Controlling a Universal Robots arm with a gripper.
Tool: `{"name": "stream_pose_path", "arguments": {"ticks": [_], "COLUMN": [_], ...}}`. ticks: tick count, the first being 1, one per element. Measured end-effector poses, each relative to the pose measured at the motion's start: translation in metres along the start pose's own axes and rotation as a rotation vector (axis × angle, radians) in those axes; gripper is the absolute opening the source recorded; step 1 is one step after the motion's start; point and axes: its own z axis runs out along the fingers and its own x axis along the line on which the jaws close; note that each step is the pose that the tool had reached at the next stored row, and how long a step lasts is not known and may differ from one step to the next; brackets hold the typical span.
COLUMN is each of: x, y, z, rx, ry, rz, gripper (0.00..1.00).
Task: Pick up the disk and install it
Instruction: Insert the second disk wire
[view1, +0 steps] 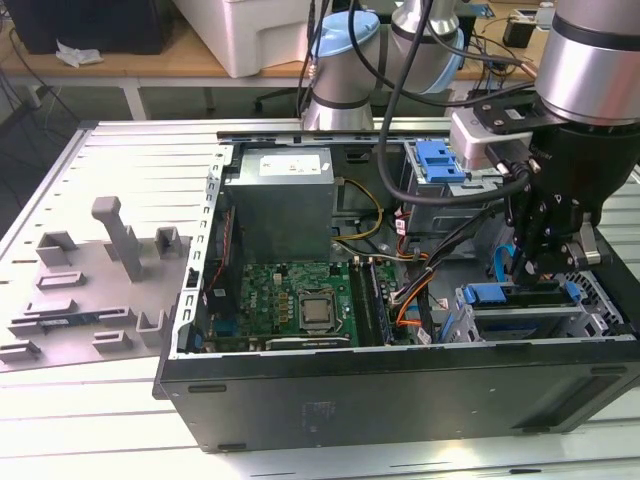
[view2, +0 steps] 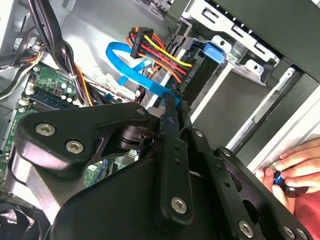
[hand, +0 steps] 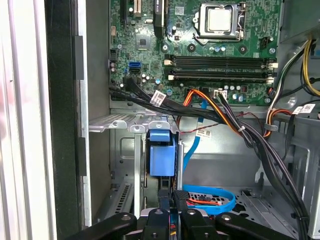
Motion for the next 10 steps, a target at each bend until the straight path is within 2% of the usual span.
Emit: {"name": "stream_pose_path", "arguments": {"ticks": [10], "x": [0.0], "y": [0.0003], "z": [0.0027], "rx": [0.0], "ry": [0.0002], "rz": [0.0], "gripper": [0.16]}}
